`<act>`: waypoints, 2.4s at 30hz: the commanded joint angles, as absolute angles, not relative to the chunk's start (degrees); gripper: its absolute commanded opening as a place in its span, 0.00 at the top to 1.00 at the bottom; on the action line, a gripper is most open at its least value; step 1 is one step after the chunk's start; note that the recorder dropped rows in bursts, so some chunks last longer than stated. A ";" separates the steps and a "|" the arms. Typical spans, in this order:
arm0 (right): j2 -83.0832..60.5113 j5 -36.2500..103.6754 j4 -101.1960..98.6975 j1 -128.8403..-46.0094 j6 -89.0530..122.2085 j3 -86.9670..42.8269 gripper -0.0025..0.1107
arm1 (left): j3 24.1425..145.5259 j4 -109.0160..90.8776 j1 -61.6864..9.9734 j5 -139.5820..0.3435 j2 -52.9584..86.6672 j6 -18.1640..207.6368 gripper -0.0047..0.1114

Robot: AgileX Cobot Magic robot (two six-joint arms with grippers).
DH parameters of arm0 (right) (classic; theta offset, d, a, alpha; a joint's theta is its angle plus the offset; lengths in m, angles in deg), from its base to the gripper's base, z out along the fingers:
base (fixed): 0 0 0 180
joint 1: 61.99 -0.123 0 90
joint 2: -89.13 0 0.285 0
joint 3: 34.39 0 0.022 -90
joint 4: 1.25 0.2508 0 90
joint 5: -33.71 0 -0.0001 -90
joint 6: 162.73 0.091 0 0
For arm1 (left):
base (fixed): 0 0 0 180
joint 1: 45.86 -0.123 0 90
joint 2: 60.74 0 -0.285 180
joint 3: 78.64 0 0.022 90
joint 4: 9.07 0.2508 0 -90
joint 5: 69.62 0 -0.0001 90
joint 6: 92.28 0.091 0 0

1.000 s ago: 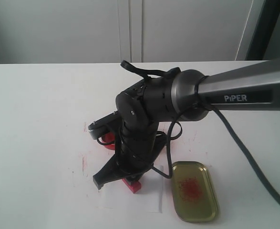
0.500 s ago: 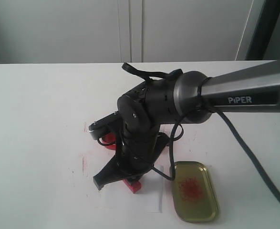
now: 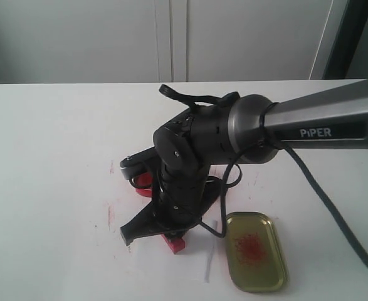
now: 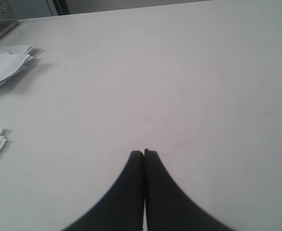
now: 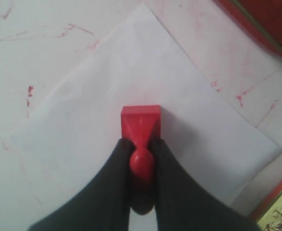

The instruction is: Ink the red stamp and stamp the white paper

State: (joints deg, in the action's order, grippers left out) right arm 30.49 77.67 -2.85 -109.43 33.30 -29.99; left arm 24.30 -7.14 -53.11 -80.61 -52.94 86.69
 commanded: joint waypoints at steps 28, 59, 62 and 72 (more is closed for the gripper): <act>25.19 72.28 -17.63 -109.35 49.20 -28.55 0.98 | 24.14 -7.30 -53.09 -80.43 -52.96 86.47 0.96; 23.92 69.11 -15.75 -109.21 47.88 -28.55 0.98 | 24.14 -7.30 -53.09 -80.43 -52.96 86.47 0.96; 23.14 67.41 -12.59 -108.77 45.50 -28.55 0.98 | 24.14 -7.30 -53.09 -80.43 -52.96 86.47 0.96; 22.81 63.66 13.00 -104.23 24.48 -28.55 0.98 | 24.14 -7.30 -53.09 -80.43 -52.96 86.47 0.96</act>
